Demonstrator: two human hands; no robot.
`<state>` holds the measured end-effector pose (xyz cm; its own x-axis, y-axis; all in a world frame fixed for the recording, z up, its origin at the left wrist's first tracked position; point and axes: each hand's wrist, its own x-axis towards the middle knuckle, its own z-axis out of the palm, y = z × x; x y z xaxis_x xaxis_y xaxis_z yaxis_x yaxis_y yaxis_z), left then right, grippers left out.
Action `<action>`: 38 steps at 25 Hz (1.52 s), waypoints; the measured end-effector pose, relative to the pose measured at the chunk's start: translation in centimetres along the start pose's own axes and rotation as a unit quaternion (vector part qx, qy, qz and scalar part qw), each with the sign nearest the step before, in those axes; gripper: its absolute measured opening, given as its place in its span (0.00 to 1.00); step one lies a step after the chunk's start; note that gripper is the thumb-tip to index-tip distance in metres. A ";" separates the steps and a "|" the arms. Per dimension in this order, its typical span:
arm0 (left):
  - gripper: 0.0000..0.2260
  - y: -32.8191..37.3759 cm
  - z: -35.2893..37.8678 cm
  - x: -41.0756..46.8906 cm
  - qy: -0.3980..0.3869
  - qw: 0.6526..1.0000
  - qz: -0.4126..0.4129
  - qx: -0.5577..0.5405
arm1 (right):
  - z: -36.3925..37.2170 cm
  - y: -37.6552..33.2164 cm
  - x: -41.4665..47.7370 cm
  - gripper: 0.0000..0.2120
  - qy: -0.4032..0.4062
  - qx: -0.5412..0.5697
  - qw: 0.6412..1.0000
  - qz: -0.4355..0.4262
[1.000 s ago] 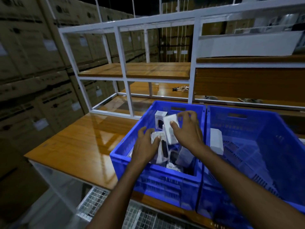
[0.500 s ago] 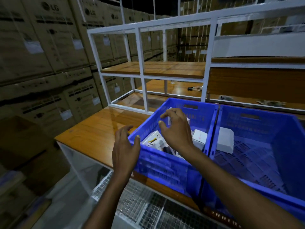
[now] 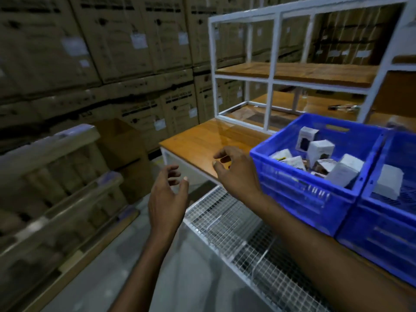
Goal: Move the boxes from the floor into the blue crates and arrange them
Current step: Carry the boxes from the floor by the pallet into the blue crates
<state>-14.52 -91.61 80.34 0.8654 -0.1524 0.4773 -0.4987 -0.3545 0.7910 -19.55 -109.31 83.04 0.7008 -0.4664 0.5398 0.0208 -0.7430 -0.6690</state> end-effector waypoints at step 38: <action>0.08 -29.8 -52.1 -16.1 0.376 0.798 -0.420 0.212 | 52.9 -37.1 -23.3 0.10 -0.529 0.175 0.784 -0.274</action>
<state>-16.13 -30.51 69.07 0.5313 0.8445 0.0677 0.4422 -0.3446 0.8281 1.03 -45.50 68.28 0.7133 0.6740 0.1923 0.5900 -0.4292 -0.6839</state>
